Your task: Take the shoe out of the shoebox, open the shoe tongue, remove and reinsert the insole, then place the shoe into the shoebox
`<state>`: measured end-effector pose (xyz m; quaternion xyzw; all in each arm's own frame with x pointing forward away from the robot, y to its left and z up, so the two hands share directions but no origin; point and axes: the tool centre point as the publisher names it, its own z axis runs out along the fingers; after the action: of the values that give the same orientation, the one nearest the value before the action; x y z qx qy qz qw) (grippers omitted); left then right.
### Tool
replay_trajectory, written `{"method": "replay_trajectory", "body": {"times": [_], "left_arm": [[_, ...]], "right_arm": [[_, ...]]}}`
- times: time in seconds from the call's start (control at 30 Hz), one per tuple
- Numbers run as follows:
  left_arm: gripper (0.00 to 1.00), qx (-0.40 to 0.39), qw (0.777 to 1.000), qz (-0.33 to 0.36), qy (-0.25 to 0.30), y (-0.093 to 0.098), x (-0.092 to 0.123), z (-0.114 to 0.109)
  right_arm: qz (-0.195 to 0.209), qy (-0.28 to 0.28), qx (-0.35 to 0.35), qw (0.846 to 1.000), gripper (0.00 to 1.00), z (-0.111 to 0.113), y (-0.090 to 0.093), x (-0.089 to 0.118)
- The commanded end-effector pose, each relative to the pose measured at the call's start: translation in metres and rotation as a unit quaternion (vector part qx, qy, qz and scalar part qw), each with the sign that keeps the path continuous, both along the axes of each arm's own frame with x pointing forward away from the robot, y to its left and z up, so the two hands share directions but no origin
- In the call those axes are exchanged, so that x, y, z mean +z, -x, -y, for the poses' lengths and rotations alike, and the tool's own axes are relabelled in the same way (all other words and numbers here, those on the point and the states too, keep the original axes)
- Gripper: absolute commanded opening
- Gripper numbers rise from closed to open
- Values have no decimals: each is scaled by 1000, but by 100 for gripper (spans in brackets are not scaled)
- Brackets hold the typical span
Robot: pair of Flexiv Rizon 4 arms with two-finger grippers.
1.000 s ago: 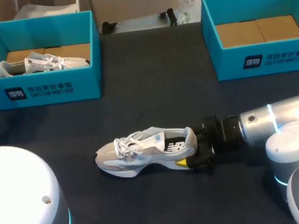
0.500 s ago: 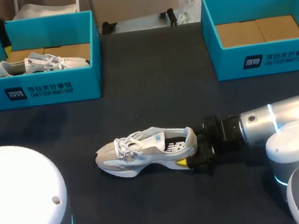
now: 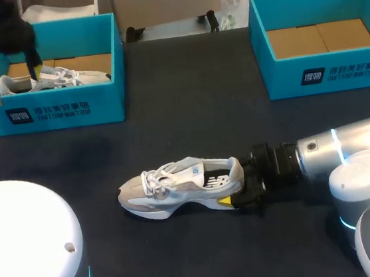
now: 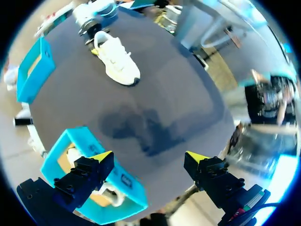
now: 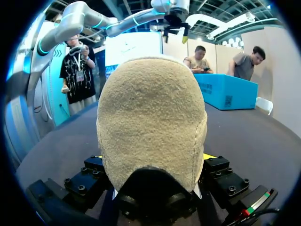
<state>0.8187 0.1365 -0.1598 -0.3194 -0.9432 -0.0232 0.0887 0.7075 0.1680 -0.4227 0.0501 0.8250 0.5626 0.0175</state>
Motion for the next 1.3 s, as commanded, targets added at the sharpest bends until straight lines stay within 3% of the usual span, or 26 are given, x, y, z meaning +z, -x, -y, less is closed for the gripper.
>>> {"method": "replay_trajectory", "body": {"times": [0.03,0.33,0.43,0.53,0.6,0.63,0.7,1.13,1.23,1.27,1.3], "left_arm": [[100,151,985,24,-83,20,-6,18],[100,153,985,4,-84,17,-7,18],[100,239,970,-25,-42,21,-10,19],[100,318,948,-23,-20,32,-12,27],[100,401,915,-16,-32,39,-13,40],[100,447,894,-15,-40,45,-14,48],[100,569,817,-4,-94,53,-18,69],[100,569,817,-4,-94,53,-18,69],[100,621,778,13,-94,72,-24,85],[100,659,745,33,-93,83,-27,96],[100,676,730,43,-88,94,-30,105]], "right_arm": [[-1,4,0,1000,0,0,0,1],[-1,4,0,1000,0,0,0,1],[-1,4,0,1000,0,0,0,1],[-1,4,0,1000,0,0,0,1],[-1,4,0,1000,0,0,0,1],[-1,4,0,1000,0,0,0,1],[-1,4,0,1000,0,0,0,1],[-1,4,0,1000,0,0,0,1],[-1,4,0,1000,0,0,0,1],[-1,4,0,1000,0,0,0,1],[-1,4,0,1000,0,0,0,1]]}}
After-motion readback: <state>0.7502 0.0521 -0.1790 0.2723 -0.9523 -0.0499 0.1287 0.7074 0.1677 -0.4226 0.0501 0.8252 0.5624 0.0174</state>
